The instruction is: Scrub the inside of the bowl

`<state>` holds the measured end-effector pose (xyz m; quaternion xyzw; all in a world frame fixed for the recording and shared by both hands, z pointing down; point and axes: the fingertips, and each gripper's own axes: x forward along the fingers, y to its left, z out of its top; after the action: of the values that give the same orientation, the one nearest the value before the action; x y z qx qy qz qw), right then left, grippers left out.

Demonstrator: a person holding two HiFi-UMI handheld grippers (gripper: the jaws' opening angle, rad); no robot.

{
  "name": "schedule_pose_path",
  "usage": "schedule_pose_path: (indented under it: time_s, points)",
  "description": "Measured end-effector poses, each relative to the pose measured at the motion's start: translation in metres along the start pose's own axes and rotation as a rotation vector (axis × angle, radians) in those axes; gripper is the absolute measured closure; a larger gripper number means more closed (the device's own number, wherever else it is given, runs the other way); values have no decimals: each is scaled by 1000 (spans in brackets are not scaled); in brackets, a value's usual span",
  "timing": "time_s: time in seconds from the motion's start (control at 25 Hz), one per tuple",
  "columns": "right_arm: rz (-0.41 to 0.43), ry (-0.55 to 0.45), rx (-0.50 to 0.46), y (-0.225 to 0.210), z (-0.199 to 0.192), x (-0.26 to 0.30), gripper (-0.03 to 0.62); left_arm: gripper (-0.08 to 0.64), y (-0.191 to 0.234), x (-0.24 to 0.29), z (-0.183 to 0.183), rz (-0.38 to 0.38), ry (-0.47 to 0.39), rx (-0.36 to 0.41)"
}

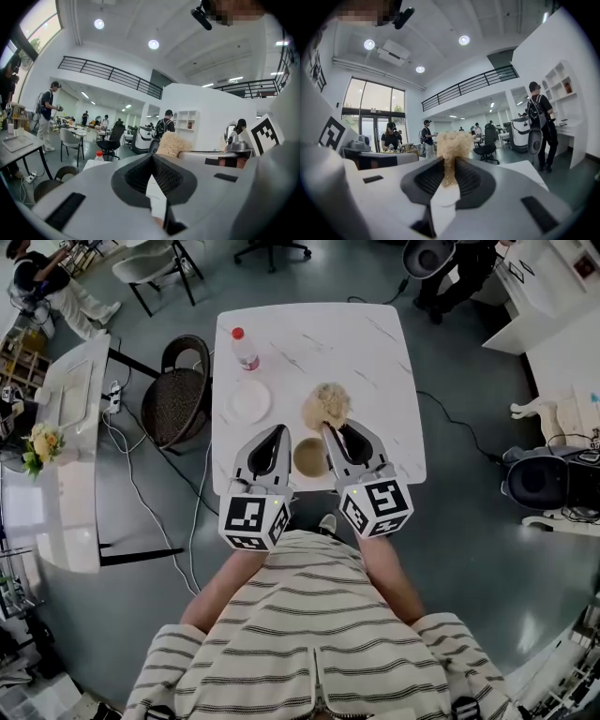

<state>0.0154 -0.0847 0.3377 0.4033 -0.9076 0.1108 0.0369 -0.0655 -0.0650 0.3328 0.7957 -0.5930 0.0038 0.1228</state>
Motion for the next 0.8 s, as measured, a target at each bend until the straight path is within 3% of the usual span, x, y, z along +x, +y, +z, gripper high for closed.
schedule_pose_path:
  time_s: [0.16,0.48,0.64,0.8]
  points:
    - [1,-28,-34,4,11,-1,518,555,-10,-4,18,4,-51,112]
    - [-18,-88,-103,4,35,-7,518,555,-19,-8,39,13,-116,184]
    - [-21,-104,-128,7,42,-9,518,555,-20,-10,42,17,-131,189]
    - [-23,-109,-149,8,45,-10,518,554,-15,-9,39,26,-120,139]
